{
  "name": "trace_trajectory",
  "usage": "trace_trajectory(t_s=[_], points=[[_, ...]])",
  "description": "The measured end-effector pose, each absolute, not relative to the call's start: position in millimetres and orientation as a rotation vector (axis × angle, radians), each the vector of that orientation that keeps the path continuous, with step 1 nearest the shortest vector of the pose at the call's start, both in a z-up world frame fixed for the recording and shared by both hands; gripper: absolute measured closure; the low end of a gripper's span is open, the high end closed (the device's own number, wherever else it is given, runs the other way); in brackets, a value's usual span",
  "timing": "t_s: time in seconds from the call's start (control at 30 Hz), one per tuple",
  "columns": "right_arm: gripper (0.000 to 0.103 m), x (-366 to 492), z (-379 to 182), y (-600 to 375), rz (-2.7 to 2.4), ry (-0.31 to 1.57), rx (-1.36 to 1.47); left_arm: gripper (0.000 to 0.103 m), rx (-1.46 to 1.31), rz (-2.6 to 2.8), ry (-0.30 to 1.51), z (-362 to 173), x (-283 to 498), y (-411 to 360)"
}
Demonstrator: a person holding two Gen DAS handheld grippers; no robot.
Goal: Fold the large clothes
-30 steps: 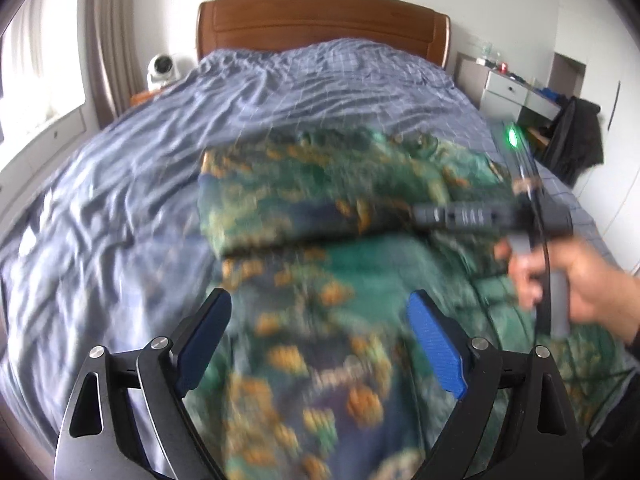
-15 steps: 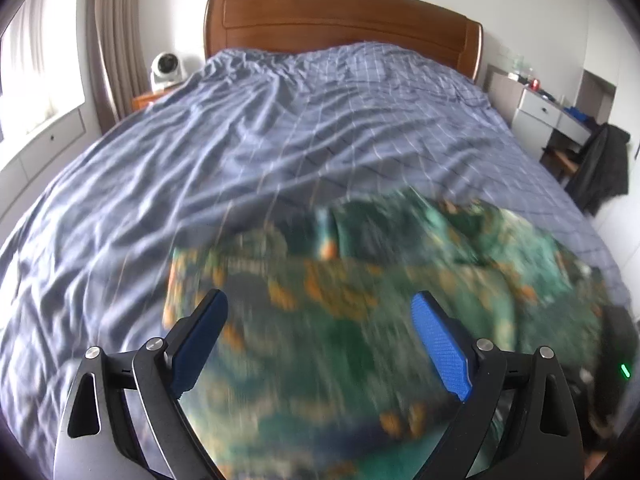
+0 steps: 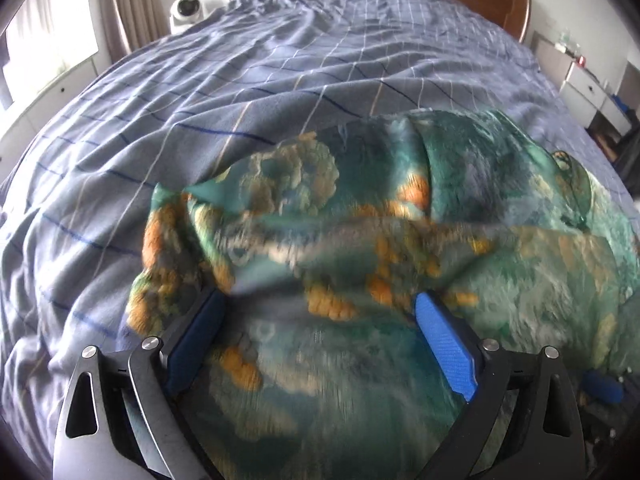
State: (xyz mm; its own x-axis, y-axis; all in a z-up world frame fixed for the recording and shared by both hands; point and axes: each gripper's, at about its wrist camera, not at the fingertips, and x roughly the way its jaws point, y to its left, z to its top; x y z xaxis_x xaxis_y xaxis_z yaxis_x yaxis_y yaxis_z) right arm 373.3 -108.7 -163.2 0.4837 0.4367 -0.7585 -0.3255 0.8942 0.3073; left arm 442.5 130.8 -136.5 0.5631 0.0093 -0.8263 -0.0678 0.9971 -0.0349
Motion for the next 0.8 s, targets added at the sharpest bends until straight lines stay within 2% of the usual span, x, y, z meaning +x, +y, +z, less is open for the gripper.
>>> trace_trajectory(t_s=[0.23, 0.4, 0.53, 0.8], points=[[0.062, 373, -163, -107, 0.459, 0.954, 0.117, 0.005, -0.006, -0.017, 1.001, -120, 383, 116], [0.062, 373, -162, -103, 0.45, 0.961, 0.095, 0.002, -0.037, -0.028, 1.006, -140, 381, 120], [0.062, 372, -161, -99, 0.436, 0.969, 0.066, 0.002, -0.007, -0.012, 0.996, -132, 374, 113], [0.056, 324, -117, -113, 0.391, 0.949, 0.104, 0.003, -0.076, -0.149, 0.902, -77, 255, 106]])
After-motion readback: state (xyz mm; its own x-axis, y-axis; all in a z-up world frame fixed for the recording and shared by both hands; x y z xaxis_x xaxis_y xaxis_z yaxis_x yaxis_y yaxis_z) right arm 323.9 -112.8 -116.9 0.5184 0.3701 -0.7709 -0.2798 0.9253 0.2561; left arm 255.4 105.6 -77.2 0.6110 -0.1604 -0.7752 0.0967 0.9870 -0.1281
